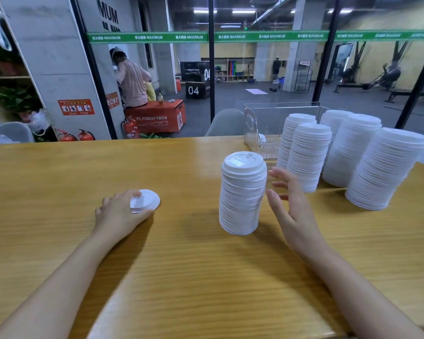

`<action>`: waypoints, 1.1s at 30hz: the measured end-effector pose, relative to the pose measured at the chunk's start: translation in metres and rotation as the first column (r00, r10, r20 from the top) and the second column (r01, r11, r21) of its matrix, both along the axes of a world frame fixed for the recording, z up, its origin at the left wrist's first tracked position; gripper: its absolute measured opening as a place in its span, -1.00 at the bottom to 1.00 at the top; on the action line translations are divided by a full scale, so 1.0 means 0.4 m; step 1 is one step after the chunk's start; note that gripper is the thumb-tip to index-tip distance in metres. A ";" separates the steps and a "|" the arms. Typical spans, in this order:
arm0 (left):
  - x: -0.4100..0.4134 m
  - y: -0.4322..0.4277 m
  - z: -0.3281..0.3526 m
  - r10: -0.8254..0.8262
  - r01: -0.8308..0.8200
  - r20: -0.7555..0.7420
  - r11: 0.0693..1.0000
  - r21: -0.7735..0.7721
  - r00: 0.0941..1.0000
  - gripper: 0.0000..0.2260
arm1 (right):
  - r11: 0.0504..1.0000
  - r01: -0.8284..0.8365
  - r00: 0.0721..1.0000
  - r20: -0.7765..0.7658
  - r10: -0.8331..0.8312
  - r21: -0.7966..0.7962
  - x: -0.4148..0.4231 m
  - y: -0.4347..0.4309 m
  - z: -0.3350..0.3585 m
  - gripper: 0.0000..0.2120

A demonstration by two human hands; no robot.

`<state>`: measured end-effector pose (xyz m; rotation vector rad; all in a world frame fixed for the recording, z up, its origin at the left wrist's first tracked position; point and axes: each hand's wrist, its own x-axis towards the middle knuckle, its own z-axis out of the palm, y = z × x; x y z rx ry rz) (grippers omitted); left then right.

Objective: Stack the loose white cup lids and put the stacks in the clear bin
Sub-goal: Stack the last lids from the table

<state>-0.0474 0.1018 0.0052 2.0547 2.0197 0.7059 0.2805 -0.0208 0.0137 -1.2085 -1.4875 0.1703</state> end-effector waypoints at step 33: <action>0.358 -0.149 0.234 -0.683 0.604 0.351 0.731 0.318 0.641 -0.66 | 1.000 -0.011 0.998 -0.061 0.009 -0.027 0.002 -0.008 0.008 -0.50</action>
